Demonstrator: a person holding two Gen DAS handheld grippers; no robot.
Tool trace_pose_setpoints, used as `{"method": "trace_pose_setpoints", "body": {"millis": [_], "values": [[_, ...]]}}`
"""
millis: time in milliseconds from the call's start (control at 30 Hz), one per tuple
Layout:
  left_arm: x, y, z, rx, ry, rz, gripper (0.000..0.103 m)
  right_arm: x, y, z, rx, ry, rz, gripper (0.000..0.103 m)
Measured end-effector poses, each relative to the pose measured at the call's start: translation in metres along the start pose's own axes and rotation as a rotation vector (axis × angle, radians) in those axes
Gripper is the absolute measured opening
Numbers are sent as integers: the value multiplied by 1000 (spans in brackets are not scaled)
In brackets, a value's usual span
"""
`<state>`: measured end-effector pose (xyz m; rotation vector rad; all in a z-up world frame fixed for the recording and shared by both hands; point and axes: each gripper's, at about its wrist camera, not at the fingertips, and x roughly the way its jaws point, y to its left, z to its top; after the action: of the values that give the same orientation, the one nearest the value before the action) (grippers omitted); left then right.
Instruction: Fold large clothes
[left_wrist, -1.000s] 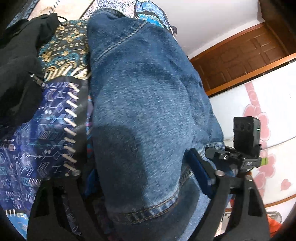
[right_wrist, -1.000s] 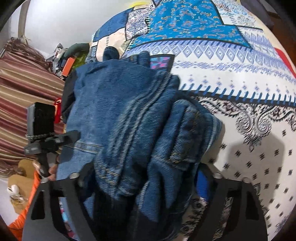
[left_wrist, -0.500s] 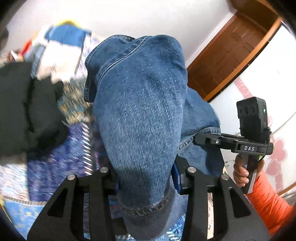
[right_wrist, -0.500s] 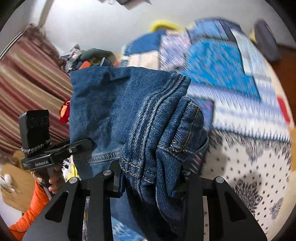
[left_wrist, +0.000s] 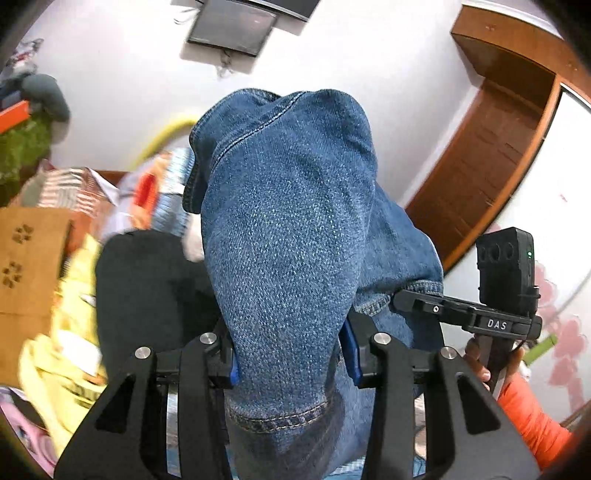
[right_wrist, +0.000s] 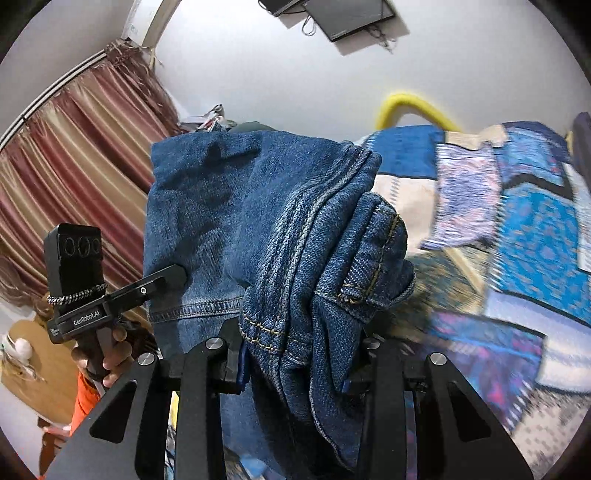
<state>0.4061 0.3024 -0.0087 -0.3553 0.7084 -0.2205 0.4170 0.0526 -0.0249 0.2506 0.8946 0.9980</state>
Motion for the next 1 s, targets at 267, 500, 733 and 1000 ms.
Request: {"method": "trace_pose_setpoints", "body": {"millis": [267, 500, 733, 1000], "values": [[39, 100, 17, -102, 54, 111, 41, 110, -23, 17, 83, 84, 57, 32], [114, 207, -15, -317, 206, 181, 47, 214, -74, 18, 148, 236, -90, 36], [111, 193, -22, -230, 179, 234, 55, 190, -84, 6, 13, 252, -228, 57], [78, 160, -39, -144, 152, 386, 58, 139, -42, -8, -116, 185, -372, 57]]}}
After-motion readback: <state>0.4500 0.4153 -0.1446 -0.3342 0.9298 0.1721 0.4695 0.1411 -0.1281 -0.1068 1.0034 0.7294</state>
